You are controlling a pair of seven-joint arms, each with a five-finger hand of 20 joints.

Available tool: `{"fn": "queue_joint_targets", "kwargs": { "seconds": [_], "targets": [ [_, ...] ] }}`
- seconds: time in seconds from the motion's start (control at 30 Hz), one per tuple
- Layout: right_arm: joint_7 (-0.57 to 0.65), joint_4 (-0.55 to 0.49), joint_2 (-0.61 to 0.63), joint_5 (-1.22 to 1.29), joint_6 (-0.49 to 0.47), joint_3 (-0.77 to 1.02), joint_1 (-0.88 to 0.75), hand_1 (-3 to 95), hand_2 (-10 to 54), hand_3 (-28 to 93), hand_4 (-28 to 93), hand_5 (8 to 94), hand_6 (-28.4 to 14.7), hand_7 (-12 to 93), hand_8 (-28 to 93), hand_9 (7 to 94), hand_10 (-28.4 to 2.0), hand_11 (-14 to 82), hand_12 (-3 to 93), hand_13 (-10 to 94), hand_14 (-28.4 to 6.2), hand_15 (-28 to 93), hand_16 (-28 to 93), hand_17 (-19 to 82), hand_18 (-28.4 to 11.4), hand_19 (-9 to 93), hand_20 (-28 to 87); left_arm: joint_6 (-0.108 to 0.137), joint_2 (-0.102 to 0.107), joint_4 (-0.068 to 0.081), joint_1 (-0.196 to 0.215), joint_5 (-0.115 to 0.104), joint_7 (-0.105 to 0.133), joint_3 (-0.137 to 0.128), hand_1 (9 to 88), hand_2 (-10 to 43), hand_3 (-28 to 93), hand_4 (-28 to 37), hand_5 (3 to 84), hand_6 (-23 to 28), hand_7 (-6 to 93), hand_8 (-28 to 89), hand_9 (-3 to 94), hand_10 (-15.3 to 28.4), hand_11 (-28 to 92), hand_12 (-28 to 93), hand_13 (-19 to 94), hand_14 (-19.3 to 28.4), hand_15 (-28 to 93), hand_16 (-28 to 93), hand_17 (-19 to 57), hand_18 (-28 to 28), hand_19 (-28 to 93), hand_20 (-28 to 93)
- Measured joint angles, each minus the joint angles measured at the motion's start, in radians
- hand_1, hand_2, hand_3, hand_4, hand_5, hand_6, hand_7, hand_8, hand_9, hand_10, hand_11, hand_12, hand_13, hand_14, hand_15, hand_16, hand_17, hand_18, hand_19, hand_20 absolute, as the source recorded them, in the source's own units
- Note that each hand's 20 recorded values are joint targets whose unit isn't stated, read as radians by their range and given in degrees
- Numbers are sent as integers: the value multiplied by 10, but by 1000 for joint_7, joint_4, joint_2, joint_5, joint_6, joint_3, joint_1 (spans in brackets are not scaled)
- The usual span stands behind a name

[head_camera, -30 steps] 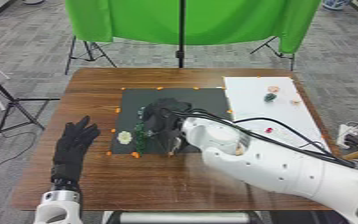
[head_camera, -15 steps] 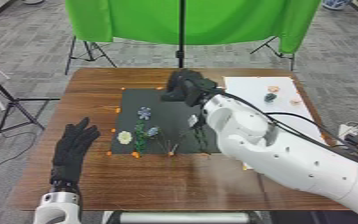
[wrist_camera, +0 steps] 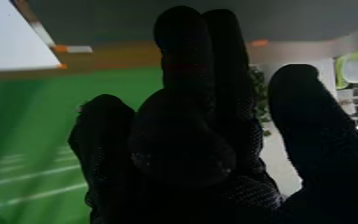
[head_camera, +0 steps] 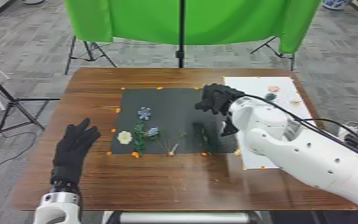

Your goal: Arrange flowers

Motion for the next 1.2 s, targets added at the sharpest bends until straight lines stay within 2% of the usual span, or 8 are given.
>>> {"fn": "queue_joint_targets", "kwargs": {
  "seconds": [0.13,0.6,1.2],
  "targets": [
    [14,-16,6,20,-11,1,-24,307,156,607,-160,801,16,172,-96,878,-140,370,302,931,-36,598,356,674,-126,932,613,-3,0,0,0,0,-5,0,209,197,541,-283,367,86,31,-46,373,148,157,106,275,188,240,-20,15,137,128,162],
    [22,-99,36,25,5,22,-78,310,160,595,-150,803,20,172,-97,879,-141,385,309,933,-35,595,358,677,-125,932,611,-12,0,0,1,1,-16,-1,208,194,546,-283,366,87,28,-44,370,148,155,109,273,189,237,-18,14,137,126,161],
    [18,-74,19,18,-3,-4,-88,307,152,597,-147,801,23,171,-99,875,-142,399,314,933,-35,594,360,677,-127,932,613,-16,0,0,0,3,-19,-1,212,191,545,-283,366,87,28,-44,369,147,154,110,272,189,236,-17,12,138,125,162]
  ]
}}
